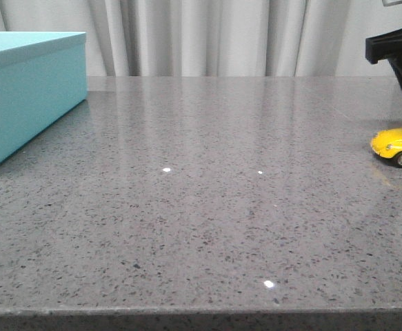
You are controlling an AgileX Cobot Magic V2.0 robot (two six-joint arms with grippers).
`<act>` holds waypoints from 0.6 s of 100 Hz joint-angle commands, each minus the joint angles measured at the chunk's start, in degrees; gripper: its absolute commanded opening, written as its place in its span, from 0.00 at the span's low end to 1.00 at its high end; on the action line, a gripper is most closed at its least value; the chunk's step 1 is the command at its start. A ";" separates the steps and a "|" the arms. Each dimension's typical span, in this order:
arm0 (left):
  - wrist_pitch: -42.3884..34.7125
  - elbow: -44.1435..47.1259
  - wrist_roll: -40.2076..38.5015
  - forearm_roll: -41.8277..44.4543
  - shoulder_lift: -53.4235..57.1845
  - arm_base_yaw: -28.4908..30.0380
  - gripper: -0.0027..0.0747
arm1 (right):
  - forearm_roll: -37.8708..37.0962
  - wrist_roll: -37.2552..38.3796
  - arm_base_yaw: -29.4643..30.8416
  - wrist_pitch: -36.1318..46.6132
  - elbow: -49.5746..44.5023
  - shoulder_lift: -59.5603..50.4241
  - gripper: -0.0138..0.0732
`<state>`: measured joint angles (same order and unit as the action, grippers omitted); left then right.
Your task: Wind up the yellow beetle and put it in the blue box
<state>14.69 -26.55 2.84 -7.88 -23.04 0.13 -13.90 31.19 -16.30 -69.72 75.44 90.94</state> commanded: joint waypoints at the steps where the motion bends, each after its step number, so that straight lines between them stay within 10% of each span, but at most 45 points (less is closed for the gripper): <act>1: -3.92 -1.97 -0.06 -0.42 -0.83 -0.12 0.47 | -0.11 -1.20 0.09 -3.15 1.21 -5.52 0.81; 60: -1.44 -3.33 -0.06 -0.42 -3.60 -0.12 0.47 | 5.69 -8.22 0.09 14.19 -5.26 -28.75 0.81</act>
<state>15.61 -26.96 2.84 -7.88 -24.35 0.13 -7.43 24.44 -16.30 -61.87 71.08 66.54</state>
